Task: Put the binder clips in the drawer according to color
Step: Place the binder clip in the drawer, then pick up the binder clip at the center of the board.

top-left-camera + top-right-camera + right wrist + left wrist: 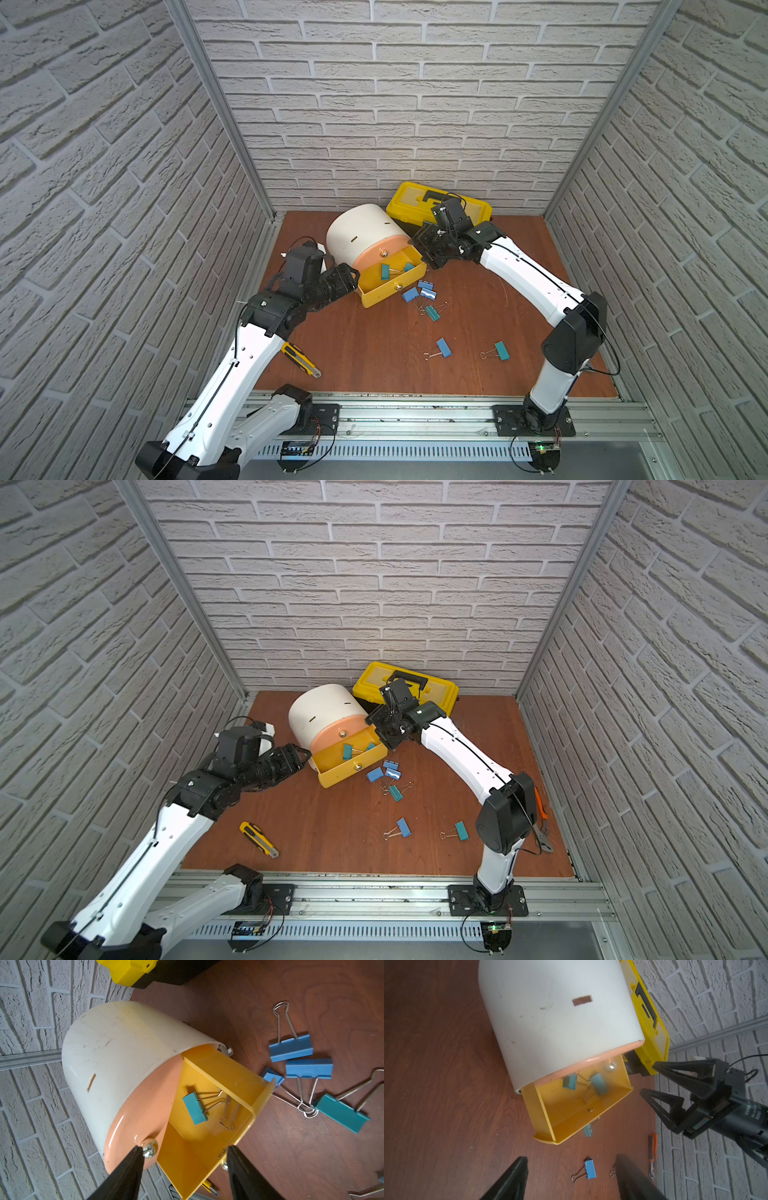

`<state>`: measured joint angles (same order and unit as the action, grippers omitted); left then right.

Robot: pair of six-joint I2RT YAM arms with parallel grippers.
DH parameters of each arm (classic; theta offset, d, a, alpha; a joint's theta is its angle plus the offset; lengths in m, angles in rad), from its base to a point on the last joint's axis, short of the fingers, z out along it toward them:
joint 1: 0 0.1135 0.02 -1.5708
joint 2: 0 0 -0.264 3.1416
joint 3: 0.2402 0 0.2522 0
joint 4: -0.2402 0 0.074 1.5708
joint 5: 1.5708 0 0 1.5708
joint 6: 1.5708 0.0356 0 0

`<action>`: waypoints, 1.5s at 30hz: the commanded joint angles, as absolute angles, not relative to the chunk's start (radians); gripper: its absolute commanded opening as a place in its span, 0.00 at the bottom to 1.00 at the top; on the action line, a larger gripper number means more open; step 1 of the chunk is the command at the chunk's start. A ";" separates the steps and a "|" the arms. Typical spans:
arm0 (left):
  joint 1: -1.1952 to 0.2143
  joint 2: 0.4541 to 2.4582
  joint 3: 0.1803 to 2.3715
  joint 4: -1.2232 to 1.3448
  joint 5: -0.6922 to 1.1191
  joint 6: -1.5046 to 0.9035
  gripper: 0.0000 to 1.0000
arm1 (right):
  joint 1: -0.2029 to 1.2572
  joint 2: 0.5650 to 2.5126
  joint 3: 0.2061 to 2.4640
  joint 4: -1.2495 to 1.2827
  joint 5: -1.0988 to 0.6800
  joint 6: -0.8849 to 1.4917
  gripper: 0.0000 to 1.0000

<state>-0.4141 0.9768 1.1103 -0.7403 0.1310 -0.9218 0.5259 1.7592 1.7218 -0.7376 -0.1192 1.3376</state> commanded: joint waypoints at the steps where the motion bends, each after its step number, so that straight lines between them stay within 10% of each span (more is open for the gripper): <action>1: -0.461 1.003 1.141 -0.729 0.090 -0.898 0.71 | 0.511 1.663 1.655 -0.741 -0.084 1.298 0.65; 19: -0.702 1.140 1.200 -0.666 0.002 -0.897 0.71 | 0.431 1.362 1.228 -0.870 0.032 1.100 0.64; 45: -0.852 1.254 1.175 -0.560 0.000 -0.934 0.71 | 0.394 0.855 0.581 -0.976 0.148 1.682 0.73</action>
<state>-0.8421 1.2476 1.1740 -0.6041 0.0124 -0.9218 0.3988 0.8730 0.5964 -0.9318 0.0998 1.5921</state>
